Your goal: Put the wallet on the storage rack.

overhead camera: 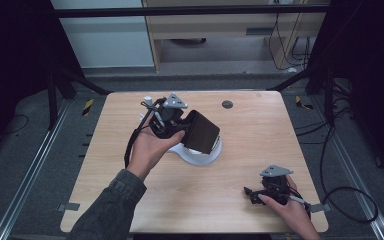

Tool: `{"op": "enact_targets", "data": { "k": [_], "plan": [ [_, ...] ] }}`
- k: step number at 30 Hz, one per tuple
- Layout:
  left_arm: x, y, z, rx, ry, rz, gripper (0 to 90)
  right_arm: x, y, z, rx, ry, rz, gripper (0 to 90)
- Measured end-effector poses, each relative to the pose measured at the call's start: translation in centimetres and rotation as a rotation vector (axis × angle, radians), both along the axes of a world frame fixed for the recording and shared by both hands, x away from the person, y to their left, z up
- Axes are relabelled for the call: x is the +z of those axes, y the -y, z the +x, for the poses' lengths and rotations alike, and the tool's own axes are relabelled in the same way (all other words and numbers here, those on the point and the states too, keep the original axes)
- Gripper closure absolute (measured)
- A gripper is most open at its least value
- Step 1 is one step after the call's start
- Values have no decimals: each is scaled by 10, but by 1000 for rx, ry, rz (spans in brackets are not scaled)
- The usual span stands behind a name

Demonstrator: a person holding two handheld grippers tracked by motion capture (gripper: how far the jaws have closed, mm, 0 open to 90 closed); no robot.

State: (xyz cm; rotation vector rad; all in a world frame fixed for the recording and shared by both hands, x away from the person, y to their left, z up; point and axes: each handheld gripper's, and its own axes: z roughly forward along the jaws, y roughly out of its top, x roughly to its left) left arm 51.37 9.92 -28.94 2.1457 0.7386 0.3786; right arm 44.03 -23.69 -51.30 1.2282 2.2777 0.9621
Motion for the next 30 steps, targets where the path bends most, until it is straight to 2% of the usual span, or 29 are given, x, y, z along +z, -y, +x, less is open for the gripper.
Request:
{"op": "enact_targets", "data": {
  "k": [10,17,23,30],
  "plan": [
    [-8,-4,14,41,-13,-1,797,0,0,0,0,0,0,4],
    [-23,3,23,43,-37,19,796,0,0,0,-2,-1,1,4],
    [-35,4,30,52,-59,14,796,0,0,0,-1,0,0,4],
    [-42,8,35,52,-76,16,796,0,0,0,-1,0,0,4]
  ]
}}
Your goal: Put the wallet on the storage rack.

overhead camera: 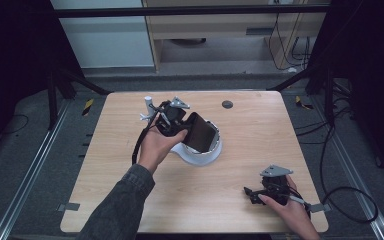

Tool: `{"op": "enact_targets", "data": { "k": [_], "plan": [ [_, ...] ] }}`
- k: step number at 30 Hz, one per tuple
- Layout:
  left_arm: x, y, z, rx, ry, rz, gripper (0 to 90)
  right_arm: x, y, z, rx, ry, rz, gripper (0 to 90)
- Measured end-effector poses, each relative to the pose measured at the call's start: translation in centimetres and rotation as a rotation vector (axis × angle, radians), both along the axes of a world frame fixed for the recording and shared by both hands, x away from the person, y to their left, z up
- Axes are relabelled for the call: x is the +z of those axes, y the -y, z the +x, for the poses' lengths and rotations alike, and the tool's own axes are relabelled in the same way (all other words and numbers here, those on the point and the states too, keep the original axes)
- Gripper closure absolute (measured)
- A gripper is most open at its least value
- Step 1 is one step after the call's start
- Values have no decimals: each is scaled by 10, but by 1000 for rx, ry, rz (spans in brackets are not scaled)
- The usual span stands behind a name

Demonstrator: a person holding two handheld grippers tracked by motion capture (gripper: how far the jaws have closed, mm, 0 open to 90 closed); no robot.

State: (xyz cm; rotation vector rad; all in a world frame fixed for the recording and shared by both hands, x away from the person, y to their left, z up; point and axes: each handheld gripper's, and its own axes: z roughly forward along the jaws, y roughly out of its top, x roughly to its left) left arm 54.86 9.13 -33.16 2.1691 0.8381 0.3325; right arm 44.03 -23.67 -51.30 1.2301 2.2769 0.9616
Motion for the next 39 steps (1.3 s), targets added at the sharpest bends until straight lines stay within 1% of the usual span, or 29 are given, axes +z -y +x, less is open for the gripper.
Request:
{"op": "enact_targets", "data": {
  "k": [8,10,15,20,22,24,26,30,33,36,37,38,39],
  "plan": [
    [-1,-1,3,1,-8,-5,795,0,0,0,-1,0,0,4],
    [0,-1,4,1,-11,-1,795,0,0,0,-2,0,0,4],
    [0,-2,9,-12,-35,3,791,0,0,0,-3,-1,0,4],
    [-1,-4,12,-7,-38,5,778,0,0,0,-4,-1,-1,4],
    [0,-4,12,-3,-29,6,757,0,0,0,-5,-1,-1,3],
    [2,-5,11,16,-5,3,718,0,0,0,-4,0,-1,4],
    [4,-7,11,25,11,5,691,0,0,0,-3,1,-2,4],
    [8,-12,8,46,29,-7,646,0,0,0,-4,0,-2,4],
    [10,-15,5,51,53,-9,643,0,0,0,-2,4,-3,4],
    [12,-17,1,51,88,7,643,0,0,0,-3,2,-2,4],
    [13,-17,-1,54,97,5,644,0,0,0,-3,2,-2,4],
    [13,-18,-2,63,96,-2,653,0,0,0,-3,2,-3,4],
    [14,-18,-2,62,96,1,690,0,0,0,-3,2,-2,4]
  ]
}}
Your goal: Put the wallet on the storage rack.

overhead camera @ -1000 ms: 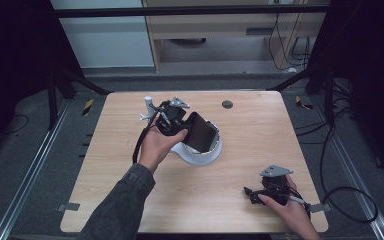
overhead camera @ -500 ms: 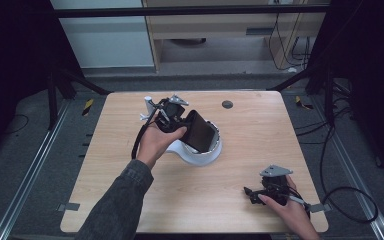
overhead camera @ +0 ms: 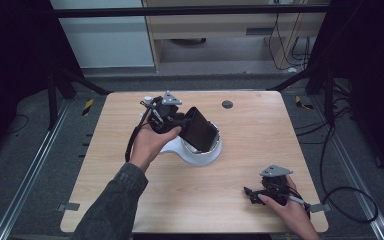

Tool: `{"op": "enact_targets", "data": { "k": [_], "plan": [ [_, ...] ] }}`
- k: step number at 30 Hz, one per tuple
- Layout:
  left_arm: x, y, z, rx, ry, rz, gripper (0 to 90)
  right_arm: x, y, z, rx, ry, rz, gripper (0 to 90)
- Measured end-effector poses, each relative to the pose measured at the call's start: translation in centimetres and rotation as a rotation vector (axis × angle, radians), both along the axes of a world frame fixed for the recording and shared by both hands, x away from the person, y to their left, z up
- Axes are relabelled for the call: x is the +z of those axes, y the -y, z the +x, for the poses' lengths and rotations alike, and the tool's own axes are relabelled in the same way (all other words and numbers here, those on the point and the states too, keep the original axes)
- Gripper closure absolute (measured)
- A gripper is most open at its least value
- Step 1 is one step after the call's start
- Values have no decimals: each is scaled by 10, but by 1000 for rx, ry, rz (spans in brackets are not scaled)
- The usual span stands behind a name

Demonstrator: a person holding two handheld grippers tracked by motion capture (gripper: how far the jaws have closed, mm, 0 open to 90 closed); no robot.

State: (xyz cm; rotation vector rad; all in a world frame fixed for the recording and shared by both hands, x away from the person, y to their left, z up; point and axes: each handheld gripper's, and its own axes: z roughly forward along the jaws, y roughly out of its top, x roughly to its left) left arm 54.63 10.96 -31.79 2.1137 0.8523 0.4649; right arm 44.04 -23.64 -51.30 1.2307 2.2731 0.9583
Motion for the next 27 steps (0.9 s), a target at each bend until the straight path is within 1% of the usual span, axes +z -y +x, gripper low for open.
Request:
{"op": "enact_targets", "data": {
  "k": [1,2,4,7,9,10,12,13,15,18,21,24,27],
  "plan": [
    [0,0,0,1,5,7,720,0,0,0,0,0,0,4],
    [1,-1,0,3,5,5,752,0,0,0,0,0,0,4],
    [1,-1,1,5,2,3,773,0,0,0,0,0,0,4],
    [3,0,4,6,-3,17,780,0,0,0,0,0,0,4],
    [3,0,6,8,-8,15,780,0,0,0,0,1,0,4],
    [3,0,6,11,-10,8,778,0,0,0,1,1,-1,4],
    [3,-1,6,10,-13,3,770,0,0,0,0,-2,1,4],
    [3,-1,6,11,-10,8,761,0,0,0,-1,-2,1,4],
    [4,-1,5,14,-2,-2,738,0,0,0,-1,-2,0,3],
    [7,-1,4,19,17,-15,686,0,0,0,1,-1,0,4],
    [9,-2,2,23,36,-34,666,0,0,0,1,-1,0,4],
    [11,-4,1,22,46,-40,650,0,0,0,1,-1,0,4],
    [14,-5,-1,27,66,-52,625,0,0,0,1,1,0,4]
  ]
}}
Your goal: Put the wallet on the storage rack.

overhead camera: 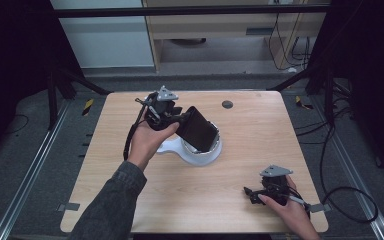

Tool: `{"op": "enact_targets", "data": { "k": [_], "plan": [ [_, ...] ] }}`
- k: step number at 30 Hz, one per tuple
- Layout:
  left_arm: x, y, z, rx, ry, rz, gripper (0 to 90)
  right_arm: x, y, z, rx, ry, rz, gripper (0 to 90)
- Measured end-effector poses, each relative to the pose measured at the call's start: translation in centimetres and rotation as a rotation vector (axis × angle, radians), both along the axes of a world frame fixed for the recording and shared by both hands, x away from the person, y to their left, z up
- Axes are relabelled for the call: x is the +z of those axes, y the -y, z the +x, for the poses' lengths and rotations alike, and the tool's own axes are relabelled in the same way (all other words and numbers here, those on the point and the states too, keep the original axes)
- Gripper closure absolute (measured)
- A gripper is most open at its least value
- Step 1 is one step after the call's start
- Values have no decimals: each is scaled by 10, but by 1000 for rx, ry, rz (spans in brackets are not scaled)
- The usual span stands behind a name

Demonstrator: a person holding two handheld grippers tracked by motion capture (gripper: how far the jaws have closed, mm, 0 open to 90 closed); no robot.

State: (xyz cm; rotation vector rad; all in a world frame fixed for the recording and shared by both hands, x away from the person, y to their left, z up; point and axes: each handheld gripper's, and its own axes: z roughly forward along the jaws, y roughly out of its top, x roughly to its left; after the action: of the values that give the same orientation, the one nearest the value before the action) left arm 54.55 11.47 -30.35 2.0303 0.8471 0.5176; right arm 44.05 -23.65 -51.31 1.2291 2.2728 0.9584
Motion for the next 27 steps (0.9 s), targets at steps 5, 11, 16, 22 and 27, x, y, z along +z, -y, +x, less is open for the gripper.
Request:
{"op": "enact_targets", "data": {
  "k": [5,11,16,22,27],
  "plan": [
    [8,-3,-5,-4,45,-19,583,0,0,0,0,0,0,4],
    [16,-4,-12,-18,73,-32,554,0,0,0,-1,-1,0,4],
    [20,-2,-24,-37,108,-24,463,0,0,0,1,-1,0,3],
    [21,-2,-46,-63,129,-24,264,0,0,0,-1,-3,3,4],
    [16,-7,-62,-67,136,-28,140,0,0,0,-1,-3,2,4]
  ]
}}
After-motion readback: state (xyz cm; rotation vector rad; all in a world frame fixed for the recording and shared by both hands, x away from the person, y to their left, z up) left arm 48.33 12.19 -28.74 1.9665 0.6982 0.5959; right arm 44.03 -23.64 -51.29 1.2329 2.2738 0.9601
